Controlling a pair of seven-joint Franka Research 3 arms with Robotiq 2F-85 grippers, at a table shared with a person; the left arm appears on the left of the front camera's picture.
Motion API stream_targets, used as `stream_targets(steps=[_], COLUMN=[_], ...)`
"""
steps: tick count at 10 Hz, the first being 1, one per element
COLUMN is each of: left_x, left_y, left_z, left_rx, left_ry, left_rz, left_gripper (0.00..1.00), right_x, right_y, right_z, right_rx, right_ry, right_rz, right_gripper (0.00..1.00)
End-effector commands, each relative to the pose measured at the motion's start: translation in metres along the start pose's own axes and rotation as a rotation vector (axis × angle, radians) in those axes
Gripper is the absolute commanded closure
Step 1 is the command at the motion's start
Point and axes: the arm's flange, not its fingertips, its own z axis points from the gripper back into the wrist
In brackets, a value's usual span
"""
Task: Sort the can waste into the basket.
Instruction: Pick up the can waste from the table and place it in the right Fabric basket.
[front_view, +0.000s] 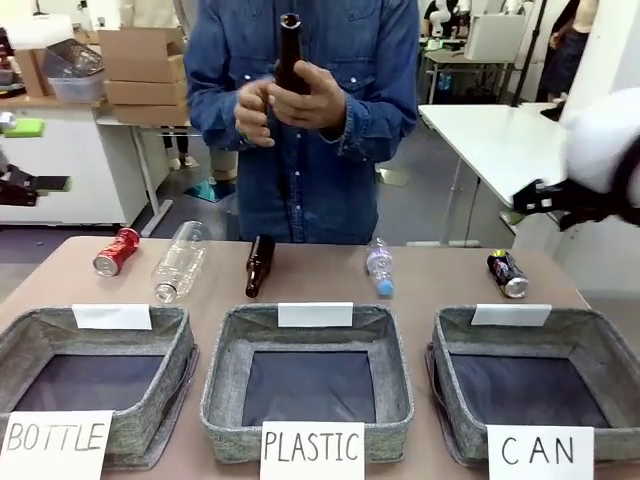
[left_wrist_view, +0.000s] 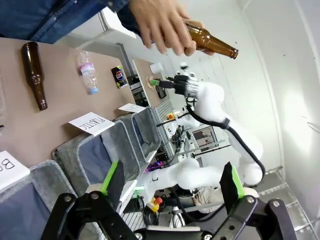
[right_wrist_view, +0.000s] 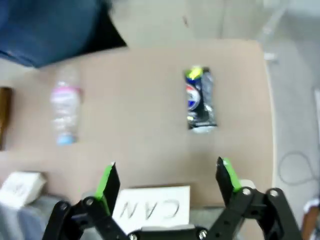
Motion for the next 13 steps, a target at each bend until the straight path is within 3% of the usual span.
stream_targets(steps=[1, 2, 3, 4, 5, 6, 7, 10, 13], left_x=[0.000, 0.000, 0.000, 0.000, 0.000, 0.000, 0.000, 0.000, 0.000], left_y=[-0.002, -0.002, -0.002, -0.002, -0.002, -0.002, -0.002, -0.002, -0.002], left_z=[0.002, 0.002, 0.002, 0.002, 0.002, 0.002, 0.002, 0.002, 0.002], left_rx=[-0.010, -0.010, -0.010, -0.010, -0.010, -0.010, -0.010, -0.010, -0.010], left_ry=[0.007, 0.007, 0.007, 0.007, 0.007, 0.007, 0.007, 0.007, 0.007], left_rz=[-0.026, -0.026, -0.026, -0.026, -0.026, -0.026, -0.026, -0.026, -0.026], left_gripper=[0.00, 0.00, 0.00, 0.00, 0.00, 0.00, 0.00, 0.00, 0.00], right_x=[0.047, 0.050, 0.013, 0.013, 0.030, 0.042, 0.058, 0.091, 0.095], right_y=[-0.001, -0.001, -0.007, -0.007, -0.012, -0.018, -0.020, -0.018, -0.015], right_z=[-0.027, -0.045, -0.035, -0.035, -0.064, -0.076, -0.096, -0.147, -0.181], right_rx=[-0.018, 0.015, -0.039, -0.039, -0.028, -0.175, -0.205, -0.244, -0.233], right_ry=[0.206, 0.248, 0.100, 0.100, 0.196, 0.151, 0.147, 0.212, 0.335], right_rz=[-0.005, -0.071, 0.001, 0.001, -0.018, 0.053, 0.093, 0.125, 0.101], right_gripper=[0.00, 0.00, 0.00, 0.00, 0.00, 0.00, 0.00, 0.00, 0.00])
